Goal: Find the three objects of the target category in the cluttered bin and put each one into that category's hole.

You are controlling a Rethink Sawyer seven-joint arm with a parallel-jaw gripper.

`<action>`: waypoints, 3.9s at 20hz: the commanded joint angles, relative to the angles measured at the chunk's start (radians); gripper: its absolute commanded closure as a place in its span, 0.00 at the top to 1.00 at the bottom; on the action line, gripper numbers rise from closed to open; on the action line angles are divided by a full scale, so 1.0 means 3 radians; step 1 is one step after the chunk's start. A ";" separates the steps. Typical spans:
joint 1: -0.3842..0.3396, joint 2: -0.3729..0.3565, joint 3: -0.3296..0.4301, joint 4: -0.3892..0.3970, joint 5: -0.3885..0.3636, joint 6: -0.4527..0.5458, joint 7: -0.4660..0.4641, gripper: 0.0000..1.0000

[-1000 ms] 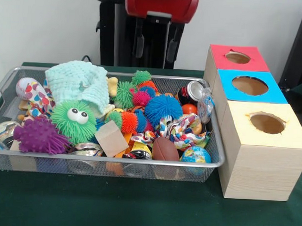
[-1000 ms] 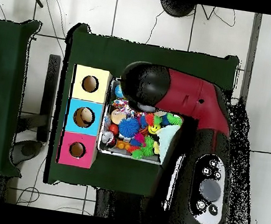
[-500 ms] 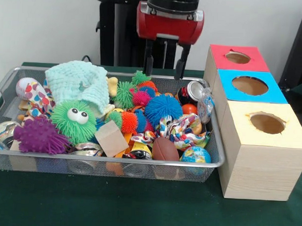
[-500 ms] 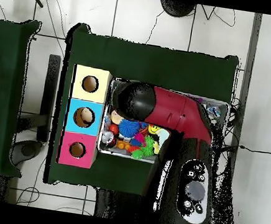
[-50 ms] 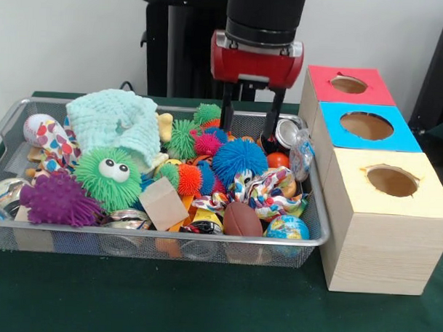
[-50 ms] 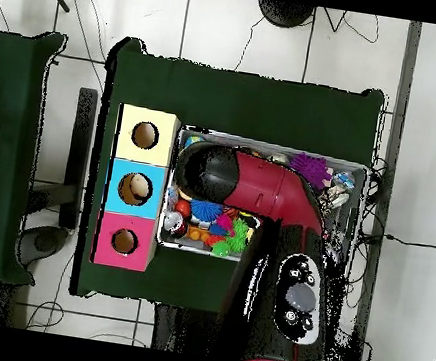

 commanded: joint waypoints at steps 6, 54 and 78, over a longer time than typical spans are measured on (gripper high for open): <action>-0.0079 0.0276 0.0211 0.0608 0.0313 -0.0571 0.0844 1.00; -0.0763 0.0686 0.1347 0.1231 0.0480 -0.1582 0.0736 1.00; 0.0273 0.0075 -0.0015 0.0995 0.0675 -0.1803 0.0831 1.00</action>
